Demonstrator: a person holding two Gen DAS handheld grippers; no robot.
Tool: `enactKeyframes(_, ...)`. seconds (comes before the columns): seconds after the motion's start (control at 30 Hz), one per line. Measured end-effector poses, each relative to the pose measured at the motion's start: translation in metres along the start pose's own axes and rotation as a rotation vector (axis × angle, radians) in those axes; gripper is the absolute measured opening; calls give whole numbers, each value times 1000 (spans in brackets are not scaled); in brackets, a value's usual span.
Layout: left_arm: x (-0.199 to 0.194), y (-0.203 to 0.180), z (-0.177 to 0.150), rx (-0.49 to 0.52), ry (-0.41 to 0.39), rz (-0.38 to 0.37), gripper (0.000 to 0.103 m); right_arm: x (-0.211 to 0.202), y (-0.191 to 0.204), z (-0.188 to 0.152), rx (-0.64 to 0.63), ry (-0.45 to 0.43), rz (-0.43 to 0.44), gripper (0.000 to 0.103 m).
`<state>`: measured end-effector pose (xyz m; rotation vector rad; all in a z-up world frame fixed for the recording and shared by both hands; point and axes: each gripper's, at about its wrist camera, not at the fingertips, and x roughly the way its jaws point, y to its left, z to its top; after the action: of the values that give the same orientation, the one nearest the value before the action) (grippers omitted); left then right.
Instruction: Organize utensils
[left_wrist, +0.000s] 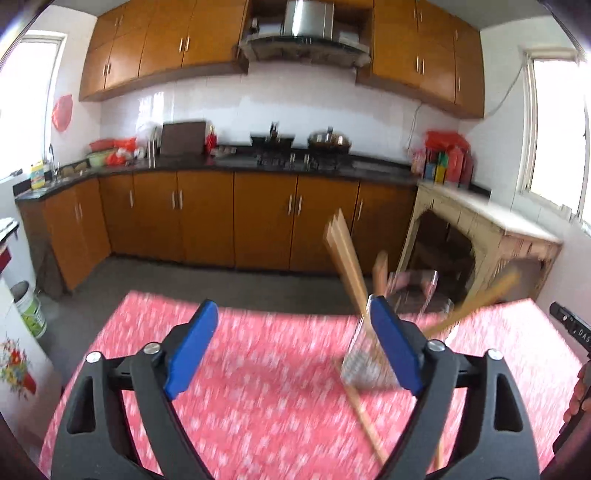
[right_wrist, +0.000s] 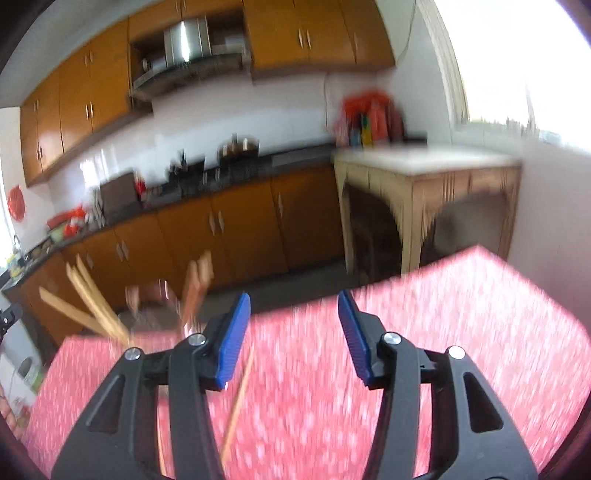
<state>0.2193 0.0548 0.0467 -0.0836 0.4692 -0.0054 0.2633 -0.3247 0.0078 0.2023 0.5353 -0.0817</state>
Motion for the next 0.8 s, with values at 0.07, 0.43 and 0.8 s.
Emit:
enactKeyframes(0.07, 6, 1, -23, 10, 59, -5, 91, 13, 5, -32, -19, 90, 21, 49)
enactKeyframes(0.43, 26, -10, -99, 24, 225, -33, 93, 60, 77, -135, -190, 355, 122, 47)
enactKeyframes(0.8, 40, -38, -110, 35, 296, -107, 92, 73, 67, -136, -212, 369, 32, 8)
